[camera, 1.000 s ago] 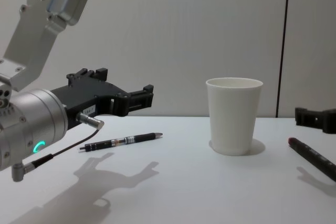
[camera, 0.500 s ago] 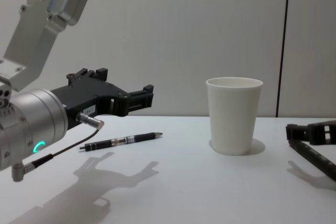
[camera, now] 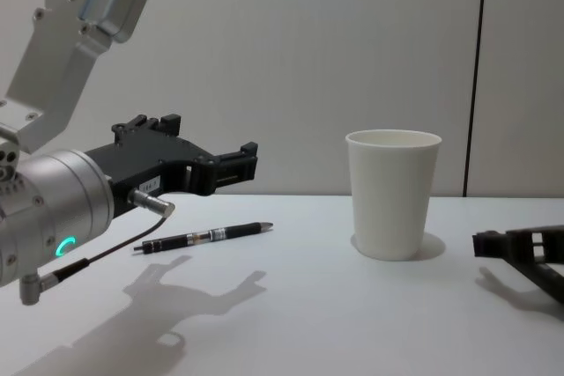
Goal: Place the pen into the pen holder.
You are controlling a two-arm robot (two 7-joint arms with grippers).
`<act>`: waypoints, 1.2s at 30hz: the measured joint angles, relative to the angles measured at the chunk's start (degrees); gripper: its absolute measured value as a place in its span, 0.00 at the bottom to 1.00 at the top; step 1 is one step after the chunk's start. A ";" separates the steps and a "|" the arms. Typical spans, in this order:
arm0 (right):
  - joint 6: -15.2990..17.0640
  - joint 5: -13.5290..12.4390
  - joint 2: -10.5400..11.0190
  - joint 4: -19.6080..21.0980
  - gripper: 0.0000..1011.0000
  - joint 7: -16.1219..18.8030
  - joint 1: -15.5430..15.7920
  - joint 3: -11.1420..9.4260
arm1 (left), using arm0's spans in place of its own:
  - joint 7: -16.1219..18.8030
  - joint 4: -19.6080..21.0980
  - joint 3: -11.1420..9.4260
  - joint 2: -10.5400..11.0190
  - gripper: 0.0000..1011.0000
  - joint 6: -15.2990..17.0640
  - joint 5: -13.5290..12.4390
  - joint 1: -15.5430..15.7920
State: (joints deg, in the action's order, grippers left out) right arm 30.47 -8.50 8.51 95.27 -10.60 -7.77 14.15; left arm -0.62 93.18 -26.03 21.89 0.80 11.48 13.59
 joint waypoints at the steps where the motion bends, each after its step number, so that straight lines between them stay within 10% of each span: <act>1: 0.06 0.00 -0.09 -0.15 0.99 -0.03 -0.05 -0.03 | 0.00 0.00 0.00 0.00 0.99 0.00 0.00 0.00; 24: 0.11 0.17 -2.27 -4.10 0.99 -0.40 -1.00 -1.05 | 0.00 0.00 0.00 0.00 0.99 0.00 0.00 0.00; 36: 0.05 0.20 -2.56 -4.67 0.81 -0.34 -1.17 -1.14 | 0.00 0.00 0.00 0.00 0.99 0.00 0.00 0.00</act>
State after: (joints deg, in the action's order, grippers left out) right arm 30.52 -8.30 5.95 90.59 -10.94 -8.94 13.00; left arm -0.63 93.17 -26.02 21.90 0.79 11.48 13.59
